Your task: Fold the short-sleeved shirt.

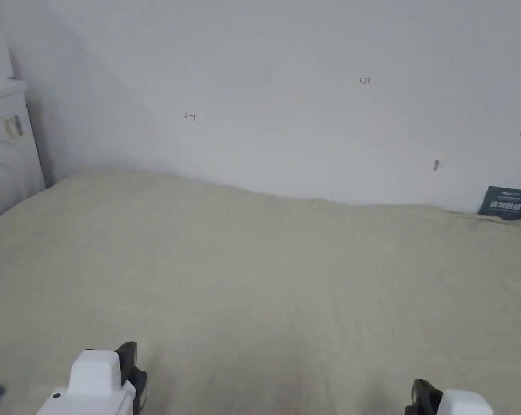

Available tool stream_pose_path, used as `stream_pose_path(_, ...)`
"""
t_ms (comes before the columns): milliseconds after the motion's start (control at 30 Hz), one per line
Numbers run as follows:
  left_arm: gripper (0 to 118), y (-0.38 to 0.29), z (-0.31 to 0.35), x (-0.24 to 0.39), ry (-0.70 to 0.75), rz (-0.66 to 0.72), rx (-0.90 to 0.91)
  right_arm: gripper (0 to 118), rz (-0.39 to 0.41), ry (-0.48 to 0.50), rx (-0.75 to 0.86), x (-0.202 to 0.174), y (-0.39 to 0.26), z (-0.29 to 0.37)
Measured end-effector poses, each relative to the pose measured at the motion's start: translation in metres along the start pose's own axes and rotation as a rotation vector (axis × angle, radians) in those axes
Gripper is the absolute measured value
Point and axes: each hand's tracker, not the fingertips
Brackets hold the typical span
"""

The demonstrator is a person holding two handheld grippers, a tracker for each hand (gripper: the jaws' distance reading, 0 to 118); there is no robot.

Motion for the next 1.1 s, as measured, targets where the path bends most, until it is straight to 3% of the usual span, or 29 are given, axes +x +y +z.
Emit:
stream_pose_path(300, 0, 0.012, 0.004, 0.031, -0.041, -0.016, 0.118, 0, -0.037, -0.003, 0.048, 0.008, 0.009, 0.005)
stream_pose_path(1100, 0, 0.028, -0.003, 0.049, -0.006, -0.068, 0.146, 0, 0.016, -0.047, 0.105, 0.028, 0.023, 0.001)
